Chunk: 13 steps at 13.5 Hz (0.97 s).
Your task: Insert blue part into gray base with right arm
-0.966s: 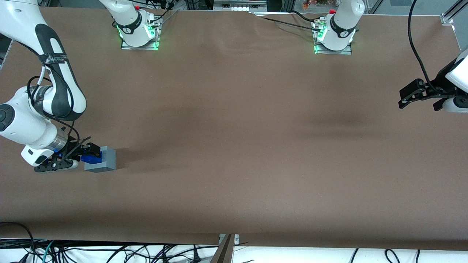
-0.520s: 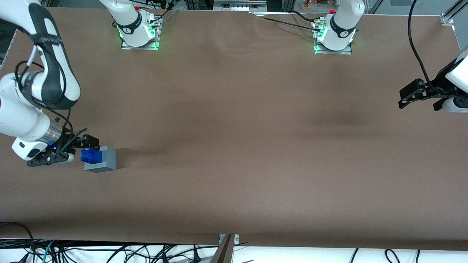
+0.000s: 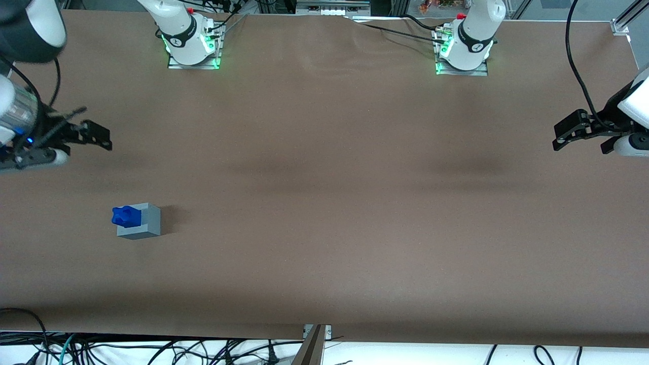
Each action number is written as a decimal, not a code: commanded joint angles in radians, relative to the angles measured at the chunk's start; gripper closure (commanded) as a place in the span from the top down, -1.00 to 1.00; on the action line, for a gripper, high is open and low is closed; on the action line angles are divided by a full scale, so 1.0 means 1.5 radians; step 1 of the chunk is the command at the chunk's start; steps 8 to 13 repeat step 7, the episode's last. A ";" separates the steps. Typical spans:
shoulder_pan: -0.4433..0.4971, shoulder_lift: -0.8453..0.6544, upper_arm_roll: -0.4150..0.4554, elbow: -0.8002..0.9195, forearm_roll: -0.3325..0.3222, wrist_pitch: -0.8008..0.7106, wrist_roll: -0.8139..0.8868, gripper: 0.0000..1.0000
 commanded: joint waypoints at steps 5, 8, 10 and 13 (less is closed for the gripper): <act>-0.005 -0.003 0.019 0.034 0.008 -0.045 0.009 0.98; -0.005 -0.003 0.021 0.034 0.007 -0.050 0.008 0.98; -0.005 -0.003 0.021 0.034 0.007 -0.050 0.008 0.98; -0.005 -0.003 0.021 0.034 0.007 -0.050 0.008 0.98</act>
